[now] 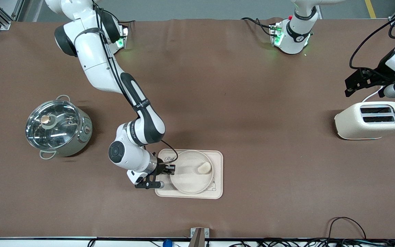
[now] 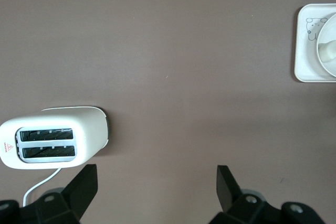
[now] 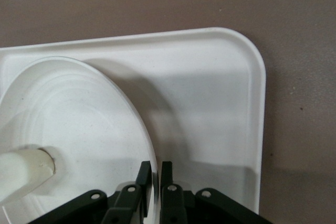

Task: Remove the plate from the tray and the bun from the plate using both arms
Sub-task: 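Lift the plate with the bun off the tray and set it beside, then release the plate and withdraw the right gripper while the left gripper reaches the plate, then grasp the cream bun on the plate with the left gripper, then carry the bun with the left gripper toward the toaster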

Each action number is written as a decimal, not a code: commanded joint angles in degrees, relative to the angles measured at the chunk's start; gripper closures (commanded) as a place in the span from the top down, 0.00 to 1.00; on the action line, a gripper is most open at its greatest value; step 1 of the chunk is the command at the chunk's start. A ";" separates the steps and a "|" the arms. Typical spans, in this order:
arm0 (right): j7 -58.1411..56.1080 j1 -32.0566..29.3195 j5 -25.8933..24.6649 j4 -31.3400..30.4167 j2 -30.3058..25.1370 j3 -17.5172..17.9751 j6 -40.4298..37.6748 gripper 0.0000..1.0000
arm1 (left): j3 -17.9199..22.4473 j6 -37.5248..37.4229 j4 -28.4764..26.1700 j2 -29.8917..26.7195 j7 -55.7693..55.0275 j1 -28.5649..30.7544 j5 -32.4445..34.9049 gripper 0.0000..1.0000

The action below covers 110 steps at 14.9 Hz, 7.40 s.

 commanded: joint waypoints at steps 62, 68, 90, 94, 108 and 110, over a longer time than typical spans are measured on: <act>-14.88 -15.87 -30.32 -37.34 -68.12 -8.04 -40.92 1.00 | -9.97 38.71 -18.14 26.84 -35.07 -30.63 1.68 1.00; -13.57 -22.47 -33.75 -37.34 -69.97 -4.26 -43.56 1.00 | -9.97 45.75 -21.23 30.96 -43.59 -33.27 7.12 1.00; -6.97 -18.88 -29.54 -35.85 -67.95 -1.62 -43.39 1.00 | -10.23 26.47 -14.04 25.79 -44.70 -27.67 12.32 0.00; -6.97 -17.55 -28.65 -36.02 -67.51 -1.62 -42.77 1.00 | -10.41 25.55 -14.55 21.83 -25.81 -14.23 12.06 0.00; -10.40 -25.55 -29.53 -33.47 -67.86 -2.06 -44.97 1.00 | -10.41 38.56 -14.64 34.75 -7.39 7.69 10.21 1.00; -10.31 -25.38 -29.53 -33.30 -67.86 -1.89 -45.06 1.00 | -10.41 38.21 -12.98 34.13 -7.66 7.69 10.21 1.00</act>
